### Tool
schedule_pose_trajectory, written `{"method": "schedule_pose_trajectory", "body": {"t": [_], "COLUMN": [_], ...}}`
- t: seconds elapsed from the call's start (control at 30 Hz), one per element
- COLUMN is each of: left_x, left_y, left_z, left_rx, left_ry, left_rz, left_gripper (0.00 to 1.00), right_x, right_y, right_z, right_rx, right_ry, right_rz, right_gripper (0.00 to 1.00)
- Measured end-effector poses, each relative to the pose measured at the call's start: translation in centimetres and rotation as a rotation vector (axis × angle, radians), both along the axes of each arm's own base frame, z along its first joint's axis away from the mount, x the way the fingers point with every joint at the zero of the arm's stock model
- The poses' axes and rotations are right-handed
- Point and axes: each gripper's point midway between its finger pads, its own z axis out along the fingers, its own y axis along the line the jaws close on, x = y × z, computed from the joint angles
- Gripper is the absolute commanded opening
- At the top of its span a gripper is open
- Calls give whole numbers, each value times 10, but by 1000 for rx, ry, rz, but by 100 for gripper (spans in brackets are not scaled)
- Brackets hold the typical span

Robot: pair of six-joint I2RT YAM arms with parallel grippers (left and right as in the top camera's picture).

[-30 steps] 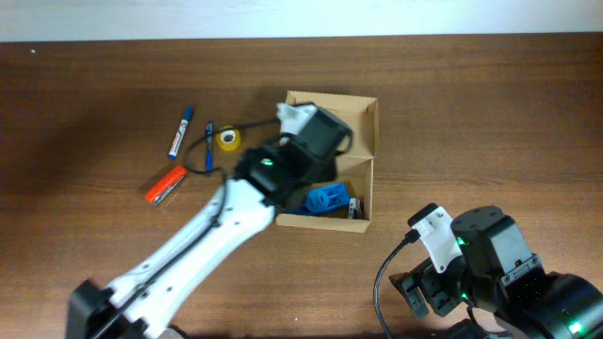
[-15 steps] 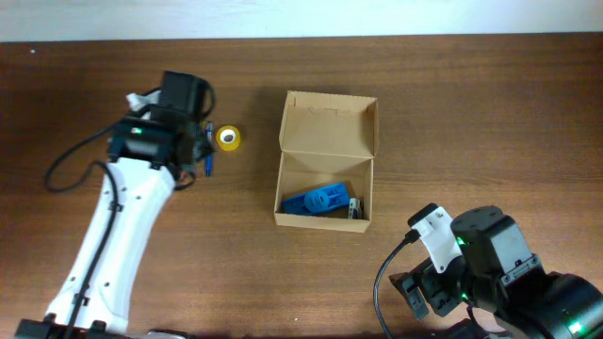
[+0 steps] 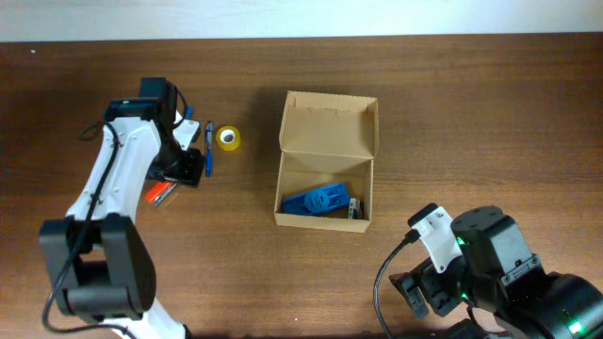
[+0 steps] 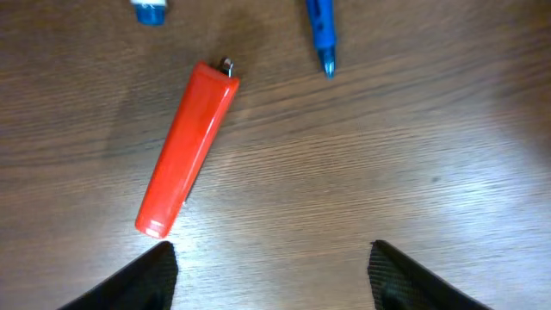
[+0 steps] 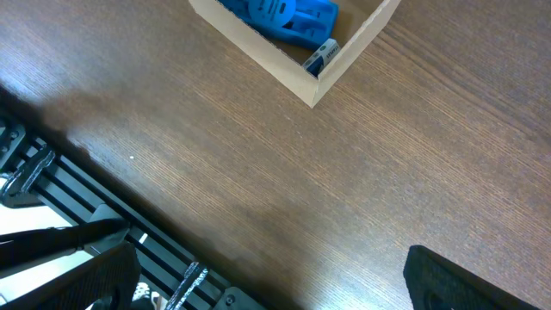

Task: Pack container
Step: 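Reach the left gripper to the red stapler and grasp it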

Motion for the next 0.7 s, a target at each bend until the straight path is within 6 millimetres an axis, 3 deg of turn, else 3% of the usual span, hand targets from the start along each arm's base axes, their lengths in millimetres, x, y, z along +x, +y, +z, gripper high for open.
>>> {"method": "schedule_pose_trajectory", "body": {"t": [0.07,0.1,0.17,0.33,0.43,0.57,0.7], "left_x": [-1,-2,-4,-4,1,9,18], "left_y": [10,17,26,35,38,42,46], "left_z": [-11,-16,-23,-35,-40,-61,-65], "left_rx": [55,95,151,200,205,206,196], "left_ry": [41,64,94,141,136,143,108], "left_rz": [-37,-51,-69,-109,-145,-150,-134], "left_gripper": [52,87,96,96,84,85,85], "right_x": [0,0,0,0,0,0,0], "right_y": [0,0,0,0,0,0,0], "right_z": [0,0,0,0,0,0,0], "right_rx": [0,0,0,0,0,0,0], "right_ry": [-1,0,0,0,0,0,0], "right_rz": [1,1,1,1,0,1,0], "right_gripper": [99,99,99,99,99,99,99]}}
